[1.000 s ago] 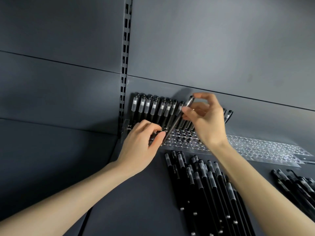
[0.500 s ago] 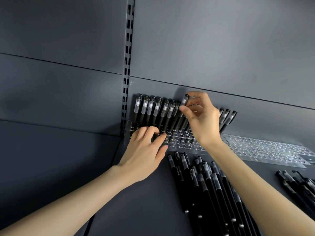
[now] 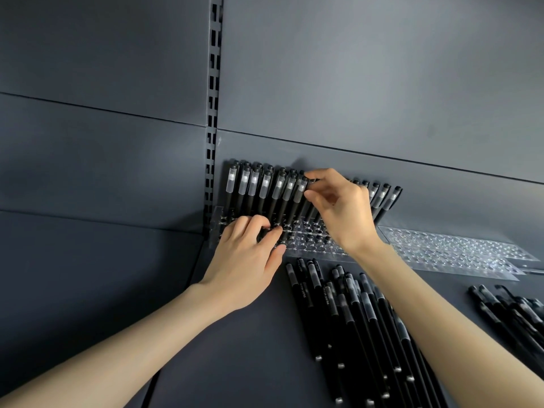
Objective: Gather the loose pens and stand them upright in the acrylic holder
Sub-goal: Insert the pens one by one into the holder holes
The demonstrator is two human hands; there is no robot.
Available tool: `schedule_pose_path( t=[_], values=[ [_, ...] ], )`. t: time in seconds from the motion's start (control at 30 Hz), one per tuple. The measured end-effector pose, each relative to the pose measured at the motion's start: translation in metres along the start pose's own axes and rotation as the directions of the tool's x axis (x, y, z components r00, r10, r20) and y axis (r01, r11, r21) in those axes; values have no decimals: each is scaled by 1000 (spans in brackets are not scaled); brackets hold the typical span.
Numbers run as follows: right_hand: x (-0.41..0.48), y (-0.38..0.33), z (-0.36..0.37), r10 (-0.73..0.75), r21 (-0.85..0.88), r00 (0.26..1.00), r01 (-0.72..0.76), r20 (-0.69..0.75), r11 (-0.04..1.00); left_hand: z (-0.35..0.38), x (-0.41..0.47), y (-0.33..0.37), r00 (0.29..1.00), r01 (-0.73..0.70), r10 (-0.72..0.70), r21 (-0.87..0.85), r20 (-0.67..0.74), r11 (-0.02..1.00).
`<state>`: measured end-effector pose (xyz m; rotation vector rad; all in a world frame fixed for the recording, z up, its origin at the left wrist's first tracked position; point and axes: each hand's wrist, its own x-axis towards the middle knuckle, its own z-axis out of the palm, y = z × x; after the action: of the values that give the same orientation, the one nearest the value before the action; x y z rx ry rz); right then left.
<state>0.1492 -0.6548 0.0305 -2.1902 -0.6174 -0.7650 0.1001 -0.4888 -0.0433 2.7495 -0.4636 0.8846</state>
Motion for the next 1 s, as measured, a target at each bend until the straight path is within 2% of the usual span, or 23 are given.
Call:
schedule_pose_path(
  t=[0.23, 0.37, 0.43, 0.53, 0.7, 0.87, 1.0],
  values=[
    [-5, -4, -5, 39, 4, 999, -38, -29, 999, -7, 1, 2, 1000, -2, 2, -3, 10, 1000],
    [-23, 0, -17, 95, 13, 995, -94, -28, 995, -15, 3, 9, 1000, -8, 7, -78, -23, 997],
    [-36, 5, -25, 119, -3, 993, -119, 21, 993, -22, 4, 21, 1000, 2, 0, -144, 14, 990],
    [-56, 15, -40, 140, -26, 984, -138, 113, 990, -28, -5, 41, 980, 102, -63, -207, 188, 973],
    [-87, 33, -61, 123, -105, 928, -91, 352, 990, -32, -23, 76, 886, 288, -206, -145, 416, 947],
    [-110, 47, -70, 110, -166, 833, -22, 542, 986, -34, -29, 104, 829, 446, -335, -169, 449, 879],
    [-119, 51, -70, 127, -131, 823, -64, 554, 989, -36, -27, 115, 749, 616, -468, -230, 470, 754]
  ],
)
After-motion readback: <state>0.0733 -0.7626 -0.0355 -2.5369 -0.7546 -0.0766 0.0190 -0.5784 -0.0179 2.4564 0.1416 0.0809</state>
